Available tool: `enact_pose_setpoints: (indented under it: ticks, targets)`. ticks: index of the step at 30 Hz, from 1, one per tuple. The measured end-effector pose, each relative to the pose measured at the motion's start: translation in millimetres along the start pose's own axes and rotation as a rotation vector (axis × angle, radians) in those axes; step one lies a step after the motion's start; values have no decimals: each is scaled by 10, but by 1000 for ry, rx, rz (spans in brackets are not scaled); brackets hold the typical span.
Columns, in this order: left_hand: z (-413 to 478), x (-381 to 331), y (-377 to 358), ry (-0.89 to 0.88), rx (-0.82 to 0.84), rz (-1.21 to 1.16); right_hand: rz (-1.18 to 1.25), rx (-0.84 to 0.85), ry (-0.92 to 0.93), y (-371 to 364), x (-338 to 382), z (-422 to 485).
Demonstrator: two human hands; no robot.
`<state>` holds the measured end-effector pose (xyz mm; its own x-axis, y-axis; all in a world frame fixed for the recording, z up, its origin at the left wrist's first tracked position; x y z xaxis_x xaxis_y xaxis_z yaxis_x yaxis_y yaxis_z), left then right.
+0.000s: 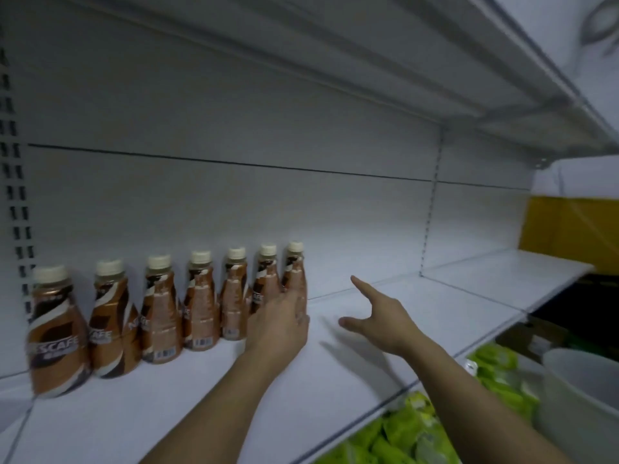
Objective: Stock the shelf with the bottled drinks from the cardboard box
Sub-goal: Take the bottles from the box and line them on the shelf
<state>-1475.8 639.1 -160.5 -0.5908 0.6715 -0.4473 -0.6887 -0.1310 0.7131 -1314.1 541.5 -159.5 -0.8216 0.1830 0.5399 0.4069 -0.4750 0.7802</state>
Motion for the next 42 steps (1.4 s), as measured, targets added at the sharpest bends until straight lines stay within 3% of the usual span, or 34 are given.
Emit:
enact_pose_setpoints:
  ticks: [7, 13, 18, 27, 32, 38, 42]
  targets:
    - [-391, -1285, -625, -317, 256, -51, -100, -213, -133, 666, -919, -901]
    - [-1187, -2404, -1469, -560, 471, -88, -87, -277, -459, 841, -2177, -2054]
    - [-1946, -2941, -2372, -653, 727, -94, -12, -302, -762, 692, -3237, -3124]
    - [-2976, -3491, -3796, -709, 1269, -73, 218, -321, -1246, -22, -4642, -4617]
    - [-3092, -3663, -4433, -676, 1392, -34, 274, -296, -1415, -394, -5133, -5142]
    - [-3334, -3411, -5408, -383, 1538, -160, 259, -192, -1605, -904, -5660, -5554]
    - [-3797, -3275, -6104, -387, 1605, -95, 289, -200, -1713, -1204, -5930, -5790]
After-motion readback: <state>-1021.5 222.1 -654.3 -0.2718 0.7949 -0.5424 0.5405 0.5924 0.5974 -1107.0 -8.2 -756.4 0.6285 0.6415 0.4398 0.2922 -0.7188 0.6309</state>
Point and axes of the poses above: each hand's wrist, its own z-axis towards the middle knuckle, its own y-axis out of the back of the hand, x = y × z, the point moved 9 cm from there along z, towards the middle knuckle, and after that the axes turned 4 degrees about y, right-handed, at the moved point
